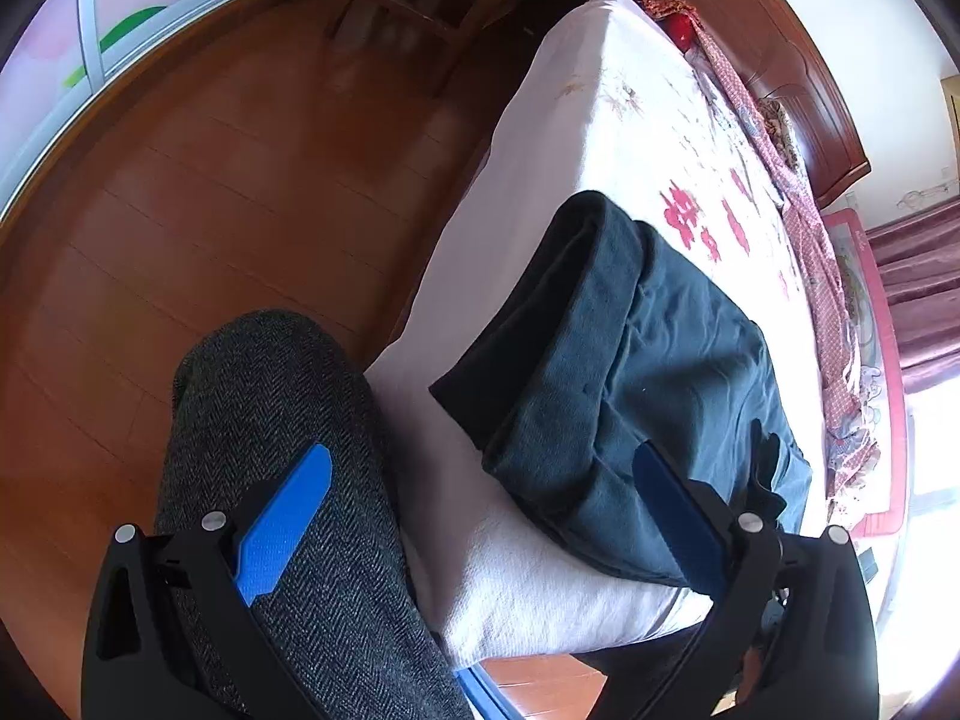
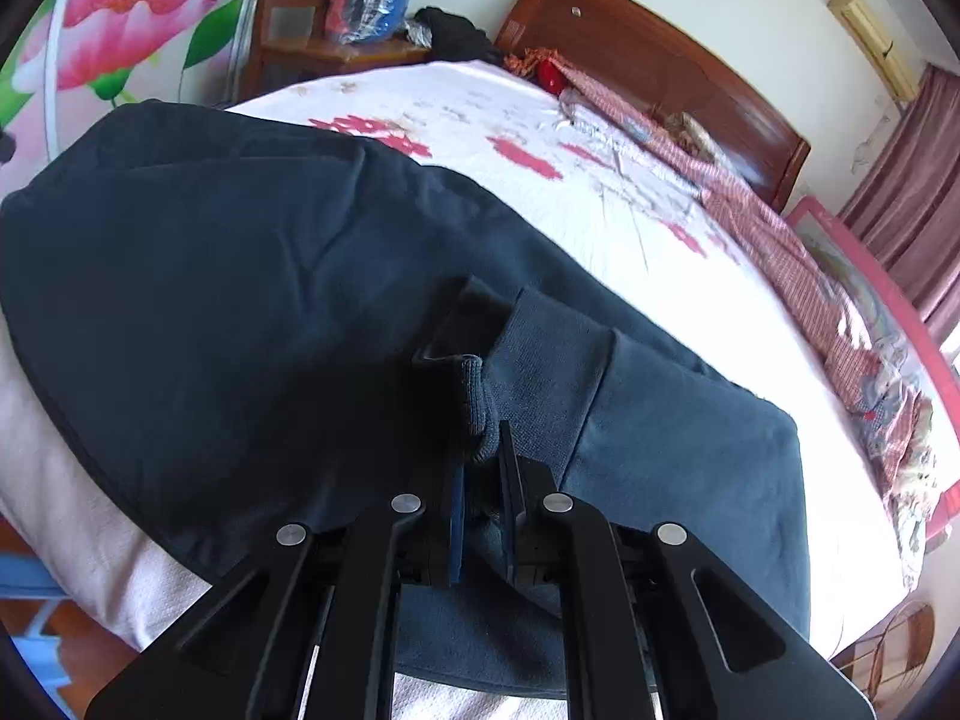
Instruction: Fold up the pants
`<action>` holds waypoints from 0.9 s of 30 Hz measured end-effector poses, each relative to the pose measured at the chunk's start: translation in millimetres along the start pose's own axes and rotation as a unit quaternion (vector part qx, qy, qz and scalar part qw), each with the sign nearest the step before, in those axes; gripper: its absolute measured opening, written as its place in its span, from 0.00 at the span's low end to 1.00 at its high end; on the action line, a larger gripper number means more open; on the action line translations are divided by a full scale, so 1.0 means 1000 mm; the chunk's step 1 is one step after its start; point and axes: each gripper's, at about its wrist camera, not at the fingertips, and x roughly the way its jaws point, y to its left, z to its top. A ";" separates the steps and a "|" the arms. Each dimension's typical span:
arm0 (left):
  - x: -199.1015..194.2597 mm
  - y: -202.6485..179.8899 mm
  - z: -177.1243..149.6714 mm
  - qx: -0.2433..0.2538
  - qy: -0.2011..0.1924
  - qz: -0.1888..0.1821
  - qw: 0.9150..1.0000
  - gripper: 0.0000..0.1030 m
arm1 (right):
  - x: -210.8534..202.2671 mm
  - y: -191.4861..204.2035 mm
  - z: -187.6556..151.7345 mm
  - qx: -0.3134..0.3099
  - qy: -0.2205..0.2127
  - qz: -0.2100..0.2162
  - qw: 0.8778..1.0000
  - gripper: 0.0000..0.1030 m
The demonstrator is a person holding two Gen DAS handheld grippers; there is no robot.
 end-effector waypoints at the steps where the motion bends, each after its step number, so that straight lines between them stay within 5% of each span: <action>1: 0.002 -0.001 -0.002 -0.002 0.006 -0.004 1.000 0.98 | 0.003 0.002 -0.002 -0.008 0.004 0.001 1.000 0.08; 7: 0.014 -0.009 -0.016 -0.014 0.034 -0.011 0.999 0.98 | 0.005 0.014 -0.006 -0.055 0.007 -0.020 0.998 0.21; 14: 0.026 -0.007 -0.019 -0.069 -0.002 -0.034 0.997 0.98 | 0.004 0.017 -0.003 -0.057 0.015 -0.012 0.998 0.21; 22: 0.043 -0.016 -0.011 -0.049 -0.040 -0.009 0.998 0.98 | 0.008 0.010 0.000 -0.053 0.018 -0.004 0.998 0.21; 23: 0.044 -0.014 -0.009 -0.049 -0.043 -0.011 0.998 0.96 | 0.008 0.010 0.000 -0.053 0.019 -0.003 0.998 0.21; 26: 0.046 -0.007 -0.009 -0.062 -0.035 -0.054 0.996 0.62 | 0.009 0.009 0.001 -0.057 0.019 -0.002 0.998 0.21; 27: 0.047 -0.001 -0.009 -0.074 -0.034 -0.058 0.995 0.59 | 0.009 0.009 0.001 -0.056 0.020 -0.001 0.998 0.21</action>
